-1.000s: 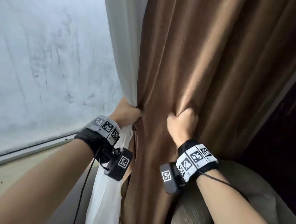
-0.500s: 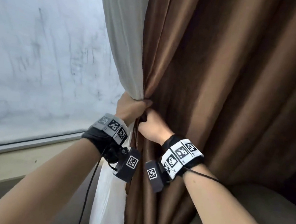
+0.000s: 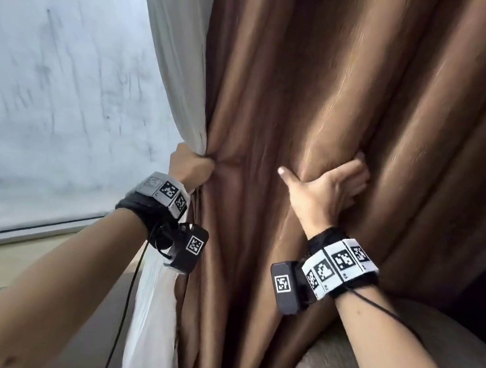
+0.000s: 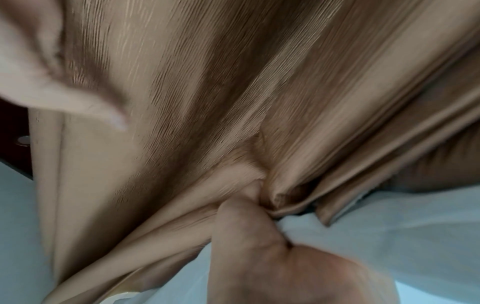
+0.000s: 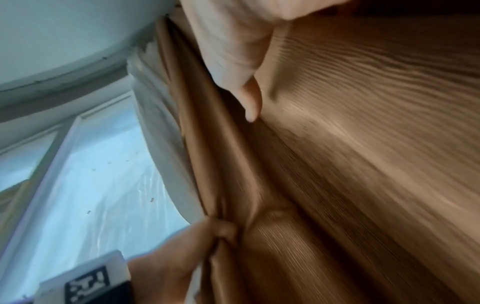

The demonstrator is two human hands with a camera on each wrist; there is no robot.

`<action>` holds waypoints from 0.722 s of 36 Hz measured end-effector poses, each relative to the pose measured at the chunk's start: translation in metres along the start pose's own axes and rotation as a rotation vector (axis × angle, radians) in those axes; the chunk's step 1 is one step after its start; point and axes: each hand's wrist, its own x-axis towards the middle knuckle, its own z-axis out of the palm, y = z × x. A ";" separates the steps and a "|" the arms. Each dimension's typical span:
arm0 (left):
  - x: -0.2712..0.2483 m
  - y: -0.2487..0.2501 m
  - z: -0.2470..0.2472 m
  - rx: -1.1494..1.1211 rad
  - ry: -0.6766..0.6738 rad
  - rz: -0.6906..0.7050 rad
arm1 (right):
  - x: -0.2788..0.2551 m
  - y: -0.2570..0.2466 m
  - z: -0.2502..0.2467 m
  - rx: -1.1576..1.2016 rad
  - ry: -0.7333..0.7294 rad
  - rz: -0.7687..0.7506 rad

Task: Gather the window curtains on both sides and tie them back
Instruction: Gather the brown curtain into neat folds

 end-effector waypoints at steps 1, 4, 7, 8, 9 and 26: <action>-0.001 -0.001 0.000 -0.006 -0.009 0.009 | 0.000 0.006 0.006 0.001 -0.041 0.017; -0.002 -0.007 -0.005 -0.001 -0.040 0.033 | 0.003 0.013 0.018 0.048 -0.105 0.040; -0.005 -0.011 -0.012 -0.030 -0.075 0.051 | 0.004 0.007 0.022 0.050 -0.178 0.113; -0.009 -0.008 -0.016 -0.051 -0.090 0.059 | 0.003 0.003 0.024 0.036 -0.205 0.118; -0.010 -0.009 -0.018 -0.073 -0.101 0.074 | 0.000 -0.003 0.026 0.023 -0.232 0.112; -0.011 -0.016 -0.059 -0.059 -0.025 0.087 | -0.006 -0.018 0.052 0.022 -0.248 0.131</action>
